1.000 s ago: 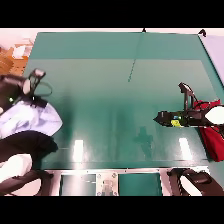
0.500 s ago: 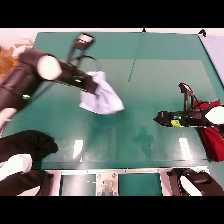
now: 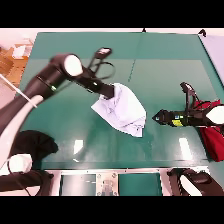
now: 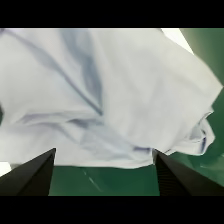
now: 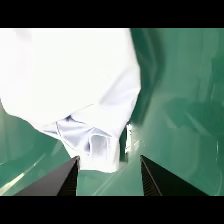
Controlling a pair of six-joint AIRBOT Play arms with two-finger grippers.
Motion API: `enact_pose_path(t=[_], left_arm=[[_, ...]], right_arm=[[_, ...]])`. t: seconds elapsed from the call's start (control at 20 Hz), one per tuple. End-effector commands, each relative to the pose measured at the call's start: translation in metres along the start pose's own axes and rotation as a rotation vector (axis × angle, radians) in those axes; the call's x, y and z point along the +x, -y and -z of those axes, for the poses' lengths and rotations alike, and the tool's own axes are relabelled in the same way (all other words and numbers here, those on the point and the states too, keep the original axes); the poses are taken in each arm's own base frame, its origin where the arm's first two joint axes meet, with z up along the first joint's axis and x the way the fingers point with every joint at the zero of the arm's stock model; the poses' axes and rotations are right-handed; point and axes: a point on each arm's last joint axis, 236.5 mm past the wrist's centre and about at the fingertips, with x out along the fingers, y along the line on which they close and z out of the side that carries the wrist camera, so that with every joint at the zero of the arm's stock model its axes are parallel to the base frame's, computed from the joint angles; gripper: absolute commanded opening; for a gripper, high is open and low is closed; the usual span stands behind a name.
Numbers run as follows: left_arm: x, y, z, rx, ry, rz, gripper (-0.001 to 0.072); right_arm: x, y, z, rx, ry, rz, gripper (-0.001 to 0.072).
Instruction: Fold the shirts.
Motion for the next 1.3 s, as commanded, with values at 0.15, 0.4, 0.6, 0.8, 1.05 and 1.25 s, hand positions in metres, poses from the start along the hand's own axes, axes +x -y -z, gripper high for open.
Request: enact_pose_path(t=[0.15,0.4,0.6,0.8,1.05,1.25], left_arm=[[0.009,-0.126,0.095,-0.324,-0.218,-0.075,0.0713],[0.08,-0.123,0.093,-0.423,-0.036,0.048,0.0704],[0.113,-0.107,0.078,-0.487,0.021,0.159,0.0704],[0.125,-0.107,0.068,-0.54,0.064,0.189,0.0559],[0.123,-0.1,0.07,-0.513,0.051,0.222,0.0025],[0.077,-0.11,0.056,-0.423,0.106,0.18,0.0024]], right_arm=[[0.022,0.003,0.015,0.043,-0.038,-0.02,0.0454],[0.066,-0.059,0.016,0.054,-0.049,-0.222,0.0453],[0.107,-0.081,0.031,0.056,-0.132,-0.229,0.0453],[0.122,-0.084,0.009,0.067,-0.06,-0.216,0.0451],[0.122,-0.085,-0.011,0.09,0.024,-0.225,0.0056],[0.072,-0.086,-0.046,0.066,0.102,-0.282,0.0017]])
